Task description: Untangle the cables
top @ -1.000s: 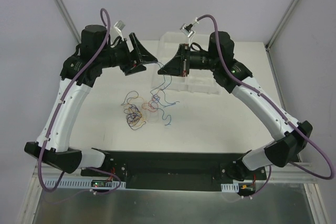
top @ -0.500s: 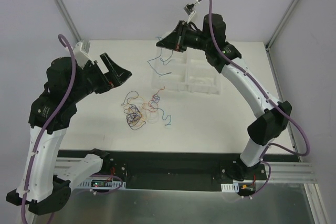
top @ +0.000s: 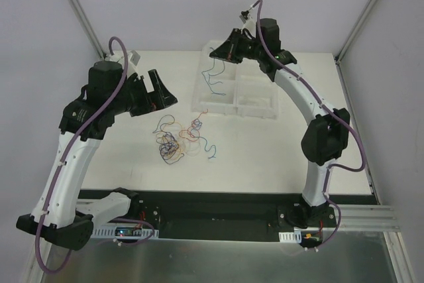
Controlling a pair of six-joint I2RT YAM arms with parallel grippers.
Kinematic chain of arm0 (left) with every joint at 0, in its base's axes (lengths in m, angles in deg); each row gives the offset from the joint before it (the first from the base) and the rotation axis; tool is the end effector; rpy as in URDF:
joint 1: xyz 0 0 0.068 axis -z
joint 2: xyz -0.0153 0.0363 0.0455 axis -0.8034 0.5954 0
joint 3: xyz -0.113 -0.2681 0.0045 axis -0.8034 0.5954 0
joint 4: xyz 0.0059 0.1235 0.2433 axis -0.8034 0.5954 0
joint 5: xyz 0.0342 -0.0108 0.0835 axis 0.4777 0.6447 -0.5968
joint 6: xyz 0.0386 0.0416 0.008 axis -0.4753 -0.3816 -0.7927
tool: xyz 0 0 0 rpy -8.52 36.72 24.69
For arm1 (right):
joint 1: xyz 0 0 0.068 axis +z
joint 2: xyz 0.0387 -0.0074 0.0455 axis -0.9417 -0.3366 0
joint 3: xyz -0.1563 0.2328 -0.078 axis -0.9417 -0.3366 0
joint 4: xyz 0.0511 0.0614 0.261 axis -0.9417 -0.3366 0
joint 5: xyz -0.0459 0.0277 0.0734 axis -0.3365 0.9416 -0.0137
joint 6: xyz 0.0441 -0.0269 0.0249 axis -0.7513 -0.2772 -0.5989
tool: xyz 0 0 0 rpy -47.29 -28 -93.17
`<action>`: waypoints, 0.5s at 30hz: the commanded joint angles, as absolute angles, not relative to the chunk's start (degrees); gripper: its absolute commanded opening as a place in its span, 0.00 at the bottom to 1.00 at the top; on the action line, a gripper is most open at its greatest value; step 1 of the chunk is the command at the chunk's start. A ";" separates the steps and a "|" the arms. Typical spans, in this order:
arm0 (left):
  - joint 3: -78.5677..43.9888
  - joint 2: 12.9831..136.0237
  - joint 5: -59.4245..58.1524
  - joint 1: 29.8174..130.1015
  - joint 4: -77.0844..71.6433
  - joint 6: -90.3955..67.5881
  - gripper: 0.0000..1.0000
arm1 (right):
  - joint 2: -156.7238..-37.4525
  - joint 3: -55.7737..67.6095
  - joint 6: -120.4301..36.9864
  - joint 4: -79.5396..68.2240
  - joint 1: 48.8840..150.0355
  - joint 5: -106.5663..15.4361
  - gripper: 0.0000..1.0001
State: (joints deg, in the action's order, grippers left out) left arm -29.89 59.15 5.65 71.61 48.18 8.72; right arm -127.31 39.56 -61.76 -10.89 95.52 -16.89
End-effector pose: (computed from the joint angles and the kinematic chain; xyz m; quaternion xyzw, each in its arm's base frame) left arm 0.1782 -0.0692 0.4743 -0.0298 0.8346 -0.3238 0.4446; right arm 0.4310 0.2293 0.4132 -0.1943 0.7192 0.4850 0.4580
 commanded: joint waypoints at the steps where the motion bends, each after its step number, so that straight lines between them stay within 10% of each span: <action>1: -33.71 62.98 10.26 71.48 47.64 3.04 0.89 | -128.94 37.34 -56.71 -8.84 95.91 -15.85 0.00; 15: -37.05 68.62 11.23 71.48 48.69 -3.21 0.90 | -133.08 30.57 -55.83 -9.54 95.73 -16.11 0.00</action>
